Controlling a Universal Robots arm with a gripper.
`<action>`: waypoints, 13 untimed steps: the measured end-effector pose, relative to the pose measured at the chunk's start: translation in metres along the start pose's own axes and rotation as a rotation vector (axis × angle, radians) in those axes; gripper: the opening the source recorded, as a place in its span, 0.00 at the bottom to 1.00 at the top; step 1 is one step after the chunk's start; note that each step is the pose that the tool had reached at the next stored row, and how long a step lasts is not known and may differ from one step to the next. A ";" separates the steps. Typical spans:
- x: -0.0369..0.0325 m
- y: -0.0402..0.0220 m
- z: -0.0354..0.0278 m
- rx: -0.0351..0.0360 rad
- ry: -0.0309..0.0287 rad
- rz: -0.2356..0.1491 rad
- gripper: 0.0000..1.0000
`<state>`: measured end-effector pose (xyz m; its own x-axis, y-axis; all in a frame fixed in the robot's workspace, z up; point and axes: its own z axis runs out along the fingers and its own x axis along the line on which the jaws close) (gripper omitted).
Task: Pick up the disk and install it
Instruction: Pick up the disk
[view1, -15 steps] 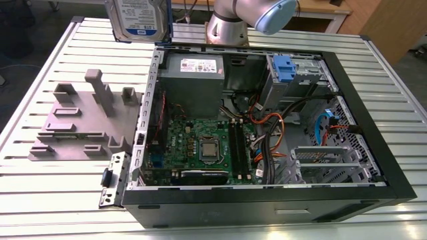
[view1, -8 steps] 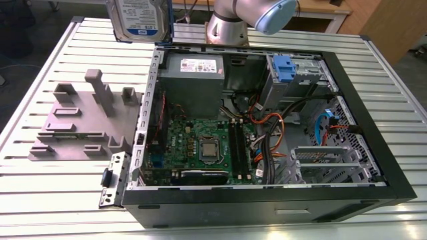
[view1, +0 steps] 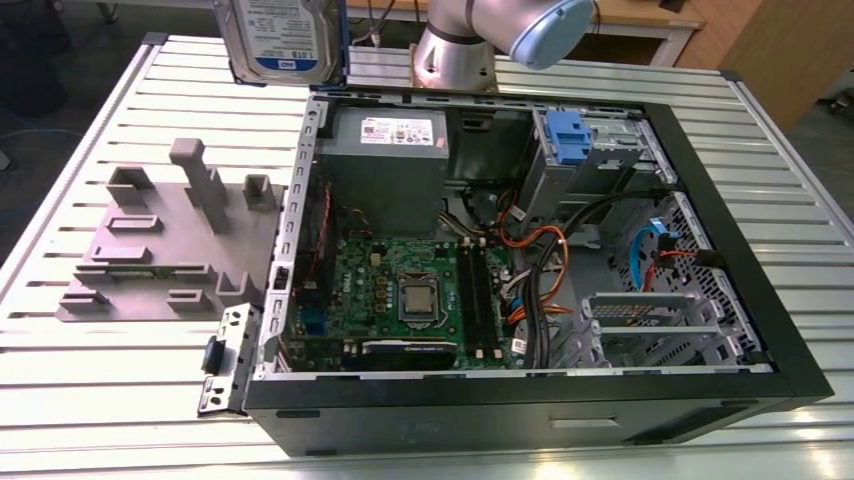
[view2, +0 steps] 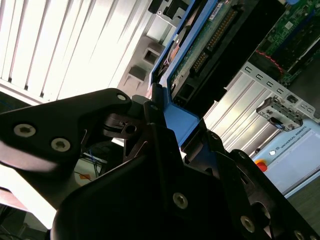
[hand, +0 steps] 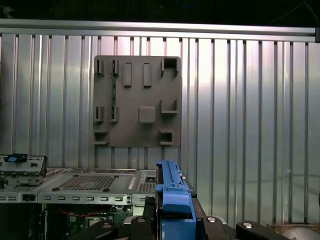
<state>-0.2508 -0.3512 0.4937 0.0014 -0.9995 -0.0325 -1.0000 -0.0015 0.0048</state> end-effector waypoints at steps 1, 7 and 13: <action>0.0000 -0.0003 0.0000 0.0000 0.0000 0.000 0.36; 0.0000 -0.0026 0.0000 0.0000 0.0000 0.000 0.36; 0.0000 -0.0046 0.0000 0.0000 0.0000 0.000 0.36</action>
<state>-0.2462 -0.3511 0.4937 0.0013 -0.9995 -0.0325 -1.0000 -0.0015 0.0048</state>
